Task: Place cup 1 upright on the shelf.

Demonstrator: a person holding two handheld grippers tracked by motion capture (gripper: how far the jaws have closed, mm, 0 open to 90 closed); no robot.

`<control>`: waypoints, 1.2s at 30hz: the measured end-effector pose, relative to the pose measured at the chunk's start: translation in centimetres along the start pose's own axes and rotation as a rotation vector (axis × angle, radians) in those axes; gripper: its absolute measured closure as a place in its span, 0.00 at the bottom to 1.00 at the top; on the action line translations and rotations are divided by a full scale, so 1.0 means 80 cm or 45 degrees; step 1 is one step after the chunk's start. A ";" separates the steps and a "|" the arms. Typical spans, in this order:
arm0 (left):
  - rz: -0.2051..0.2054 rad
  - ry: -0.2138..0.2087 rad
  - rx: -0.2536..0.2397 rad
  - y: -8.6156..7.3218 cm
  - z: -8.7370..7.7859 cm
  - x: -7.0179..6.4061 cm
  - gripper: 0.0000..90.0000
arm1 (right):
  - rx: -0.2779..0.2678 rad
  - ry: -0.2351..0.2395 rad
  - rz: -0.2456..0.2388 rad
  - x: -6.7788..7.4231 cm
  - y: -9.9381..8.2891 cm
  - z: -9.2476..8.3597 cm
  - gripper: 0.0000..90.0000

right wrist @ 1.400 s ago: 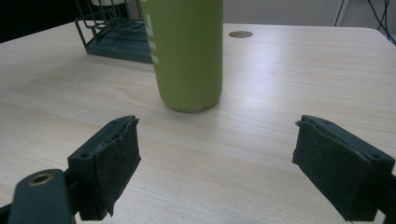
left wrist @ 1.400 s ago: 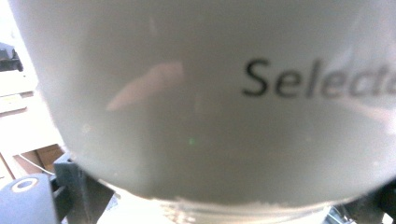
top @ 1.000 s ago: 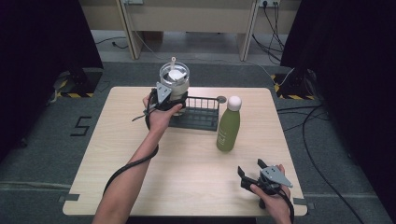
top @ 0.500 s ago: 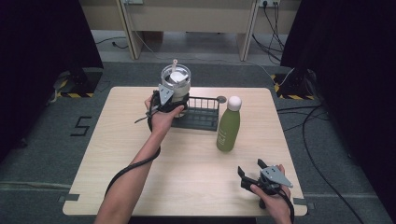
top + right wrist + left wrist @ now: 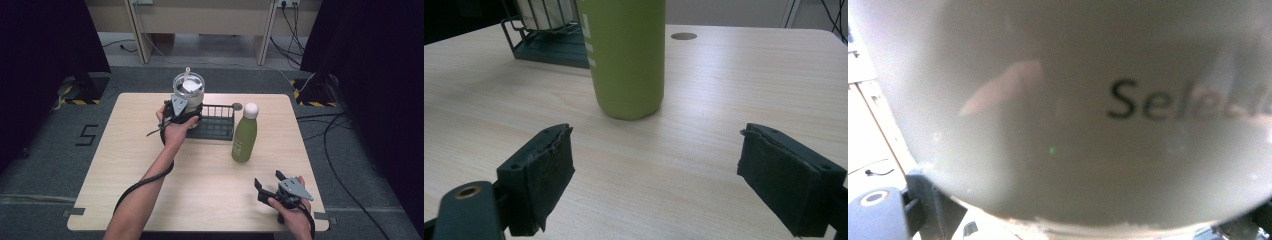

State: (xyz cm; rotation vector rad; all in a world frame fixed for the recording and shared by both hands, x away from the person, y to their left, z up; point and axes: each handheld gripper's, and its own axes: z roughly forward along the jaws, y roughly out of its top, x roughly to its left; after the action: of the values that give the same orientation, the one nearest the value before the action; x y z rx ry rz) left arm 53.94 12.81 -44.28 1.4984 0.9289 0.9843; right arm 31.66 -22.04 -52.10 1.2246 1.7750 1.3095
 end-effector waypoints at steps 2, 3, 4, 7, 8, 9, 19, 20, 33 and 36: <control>0.001 0.004 -0.002 0.000 -0.002 -0.003 0.11 | 0.001 -0.002 -0.001 0.000 0.000 0.000 0.16; 0.001 0.004 -0.002 0.000 -0.002 -0.003 0.11 | 0.001 -0.002 -0.001 0.000 0.000 0.000 0.16; 0.001 0.011 -0.001 0.000 -0.003 -0.004 0.11 | 0.001 -0.001 -0.001 0.000 0.000 0.000 0.16; -0.001 0.024 0.002 0.000 -0.006 -0.008 0.10 | 0.000 -0.001 -0.002 0.000 0.000 0.000 0.16; -0.003 0.028 0.003 0.000 -0.006 -0.009 0.10 | -0.001 -0.001 -0.003 0.000 0.000 0.000 0.16; -0.003 0.028 0.003 0.000 -0.006 -0.009 0.10 | -0.001 -0.001 -0.003 0.000 0.000 0.000 0.16; -0.008 0.046 0.022 0.002 -0.010 -0.011 0.10 | -0.003 0.001 -0.013 0.001 0.000 0.001 0.16; -0.003 0.047 0.022 0.002 -0.010 -0.012 0.10 | -0.002 0.001 -0.013 0.001 0.000 0.001 0.16; -0.029 0.012 0.010 0.000 -0.008 0.000 0.08 | 0.001 0.000 -0.012 0.001 0.000 0.001 0.16; -0.012 0.014 0.012 0.003 -0.007 0.002 0.06 | 0.004 0.001 -0.013 0.002 0.000 0.001 0.16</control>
State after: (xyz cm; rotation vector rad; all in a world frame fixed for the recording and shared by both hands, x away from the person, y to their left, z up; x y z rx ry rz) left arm 53.49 13.15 -43.99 1.4964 0.9486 0.9836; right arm 31.68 -21.85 -52.09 1.2152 1.7820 1.3020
